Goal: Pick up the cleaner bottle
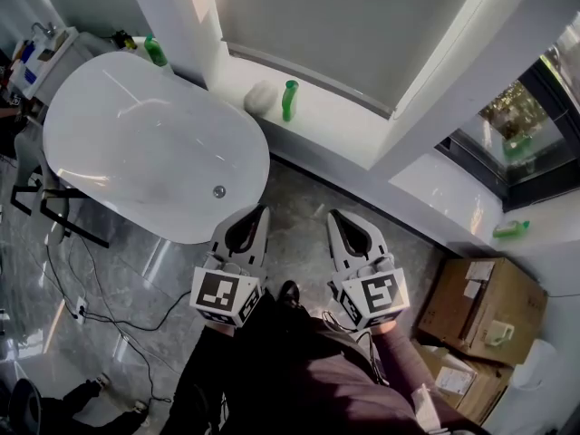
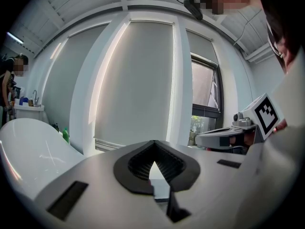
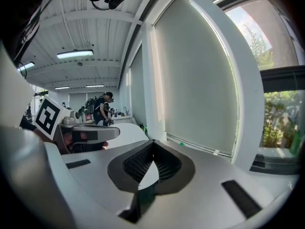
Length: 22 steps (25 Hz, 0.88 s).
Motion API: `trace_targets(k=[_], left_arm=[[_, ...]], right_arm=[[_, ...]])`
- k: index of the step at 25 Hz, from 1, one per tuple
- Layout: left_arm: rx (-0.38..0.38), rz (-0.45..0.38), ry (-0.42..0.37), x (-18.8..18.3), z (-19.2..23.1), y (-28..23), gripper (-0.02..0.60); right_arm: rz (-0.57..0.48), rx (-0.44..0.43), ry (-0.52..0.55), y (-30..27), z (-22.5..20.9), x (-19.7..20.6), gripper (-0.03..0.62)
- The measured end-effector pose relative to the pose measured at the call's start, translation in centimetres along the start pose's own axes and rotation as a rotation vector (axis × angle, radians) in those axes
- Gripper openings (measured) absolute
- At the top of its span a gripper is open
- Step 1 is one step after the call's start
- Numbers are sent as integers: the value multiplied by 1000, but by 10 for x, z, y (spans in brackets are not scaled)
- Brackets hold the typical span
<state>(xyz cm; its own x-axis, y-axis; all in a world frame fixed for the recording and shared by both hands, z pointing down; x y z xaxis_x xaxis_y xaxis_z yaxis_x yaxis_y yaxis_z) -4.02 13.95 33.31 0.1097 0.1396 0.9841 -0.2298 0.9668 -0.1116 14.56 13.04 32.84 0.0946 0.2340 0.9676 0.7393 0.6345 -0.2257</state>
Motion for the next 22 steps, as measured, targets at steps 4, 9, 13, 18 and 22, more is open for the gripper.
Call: trace_targets(k=[4, 9, 13, 18, 22], left_arm=[[-3, 4, -3, 1, -3, -4, 6], [-13, 5, -15, 0, -5, -11, 6], [-16, 15, -21, -2, 1, -15, 6], [-13, 23, -24, -3, 10, -30, 6], [1, 19, -31, -3, 14, -51, 6]], right_arm=[[-7, 9, -13, 2, -4, 1, 5], [-6, 9, -15, 3, -10, 0, 5], [-7, 16, -11, 0, -13, 0, 5], [-5, 29, 9, -10, -23, -3, 5], [14, 44, 16, -20, -34, 3, 5]])
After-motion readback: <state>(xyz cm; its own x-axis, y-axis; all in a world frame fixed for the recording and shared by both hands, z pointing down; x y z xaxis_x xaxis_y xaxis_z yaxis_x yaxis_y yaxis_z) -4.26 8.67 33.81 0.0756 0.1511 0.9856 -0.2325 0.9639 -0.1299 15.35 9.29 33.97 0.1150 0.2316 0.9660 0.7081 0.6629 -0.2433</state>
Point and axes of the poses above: the fingertips, and each gripper's own axes: y backward along the fingers, z to its left, x out of its underside, the point moved 7 cm from there along y, backward along the fingers, and after that the axes turned 12 degrees about -x, right-handed, at the moved point
